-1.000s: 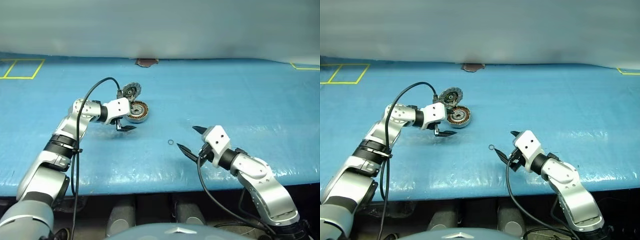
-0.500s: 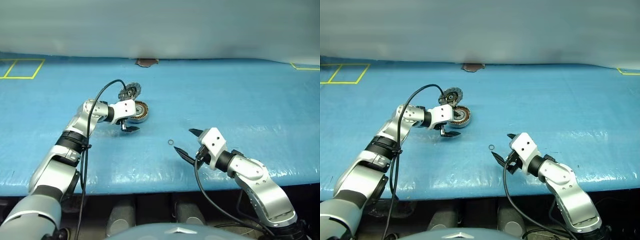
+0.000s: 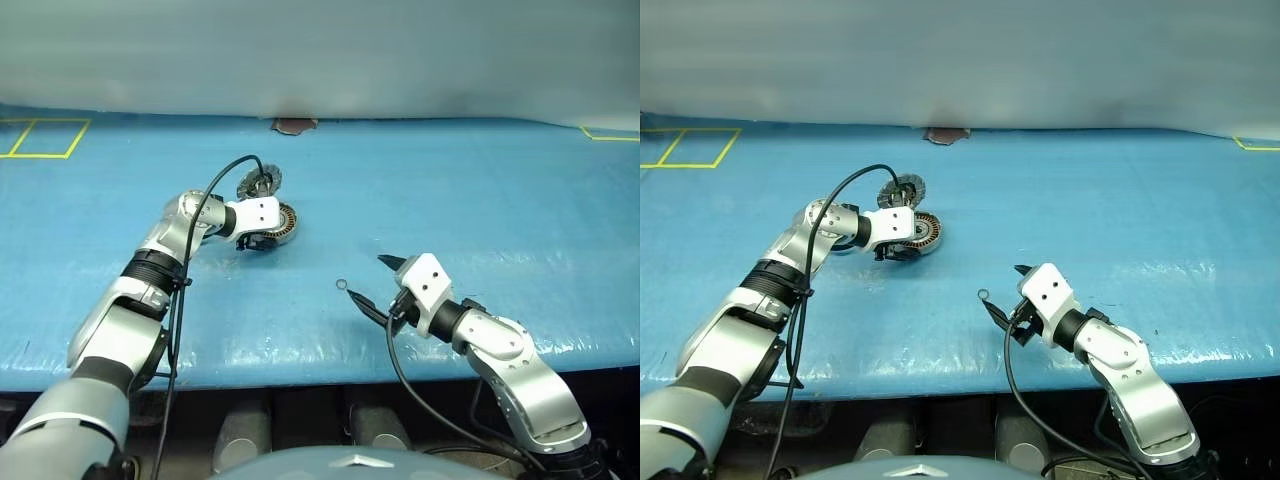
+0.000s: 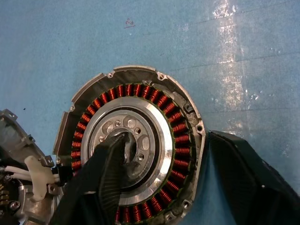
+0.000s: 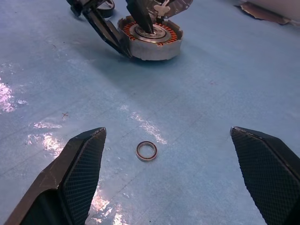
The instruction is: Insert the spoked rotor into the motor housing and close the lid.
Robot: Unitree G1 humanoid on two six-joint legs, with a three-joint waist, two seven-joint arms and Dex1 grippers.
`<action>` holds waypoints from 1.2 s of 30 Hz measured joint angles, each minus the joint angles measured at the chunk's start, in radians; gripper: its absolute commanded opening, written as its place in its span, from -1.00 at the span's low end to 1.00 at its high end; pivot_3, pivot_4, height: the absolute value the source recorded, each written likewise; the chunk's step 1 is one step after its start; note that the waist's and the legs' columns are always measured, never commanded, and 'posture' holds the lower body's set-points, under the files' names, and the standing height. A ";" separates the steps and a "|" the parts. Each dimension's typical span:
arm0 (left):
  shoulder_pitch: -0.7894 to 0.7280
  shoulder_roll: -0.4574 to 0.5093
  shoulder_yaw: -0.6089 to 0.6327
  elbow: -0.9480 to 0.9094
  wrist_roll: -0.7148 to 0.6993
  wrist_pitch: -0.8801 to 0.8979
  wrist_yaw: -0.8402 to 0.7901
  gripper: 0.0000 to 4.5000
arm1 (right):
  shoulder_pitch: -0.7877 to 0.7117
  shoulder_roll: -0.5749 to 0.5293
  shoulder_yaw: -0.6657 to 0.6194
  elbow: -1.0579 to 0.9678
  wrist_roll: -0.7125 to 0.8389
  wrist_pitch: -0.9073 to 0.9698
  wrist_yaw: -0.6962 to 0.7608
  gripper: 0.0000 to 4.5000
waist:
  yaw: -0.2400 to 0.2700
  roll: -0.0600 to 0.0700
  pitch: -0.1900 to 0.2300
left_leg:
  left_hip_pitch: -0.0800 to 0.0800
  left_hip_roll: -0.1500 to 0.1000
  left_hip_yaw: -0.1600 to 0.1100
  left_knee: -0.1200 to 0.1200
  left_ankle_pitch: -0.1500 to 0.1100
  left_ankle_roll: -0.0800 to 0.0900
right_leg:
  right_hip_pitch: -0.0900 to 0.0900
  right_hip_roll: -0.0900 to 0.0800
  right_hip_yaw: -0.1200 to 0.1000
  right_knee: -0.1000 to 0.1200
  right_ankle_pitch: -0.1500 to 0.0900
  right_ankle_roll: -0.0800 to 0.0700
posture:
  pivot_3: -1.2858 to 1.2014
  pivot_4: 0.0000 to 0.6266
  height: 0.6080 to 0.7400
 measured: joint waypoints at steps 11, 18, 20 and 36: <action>-0.001 0.002 0.000 0.000 0.009 -0.002 -0.018 -0.04 | 0.000 0.007 0.000 0.000 -0.020 -0.001 -0.013 1.00 | -0.001 0.000 -0.001 | 0.001 0.000 0.000 0.000 0.000 0.000 | 0.001 0.000 0.000 0.000 0.000 0.000 | 0.03 -0.52 1.00; -0.001 0.006 0.010 0.000 -0.009 -0.027 -0.057 -0.04 | 0.000 0.011 0.004 0.002 -0.020 -0.001 -0.015 1.00 | 0.000 0.000 -0.001 | 0.001 0.000 0.000 0.000 0.000 0.000 | 0.001 0.000 0.000 0.000 0.000 0.000 | 0.03 -0.52 1.00; -0.001 0.005 0.010 0.000 -0.009 -0.042 -0.066 -0.04 | 0.000 0.011 0.007 0.004 -0.020 -0.001 -0.015 1.00 | 0.000 0.000 -0.001 | 0.000 0.000 0.000 0.000 0.000 0.000 | 0.001 0.000 0.000 0.000 0.000 0.000 | 0.03 -0.52 1.00; 0.097 0.000 -0.019 -0.253 -0.077 -0.035 -0.250 -0.04 | 0.013 0.010 -0.018 0.026 -0.024 -0.016 -0.025 1.00 | 0.002 -0.001 -0.001 | -0.003 -0.001 -0.001 0.000 0.000 0.000 | -0.002 0.000 0.000 0.000 0.000 0.000 | 0.03 -0.52 1.00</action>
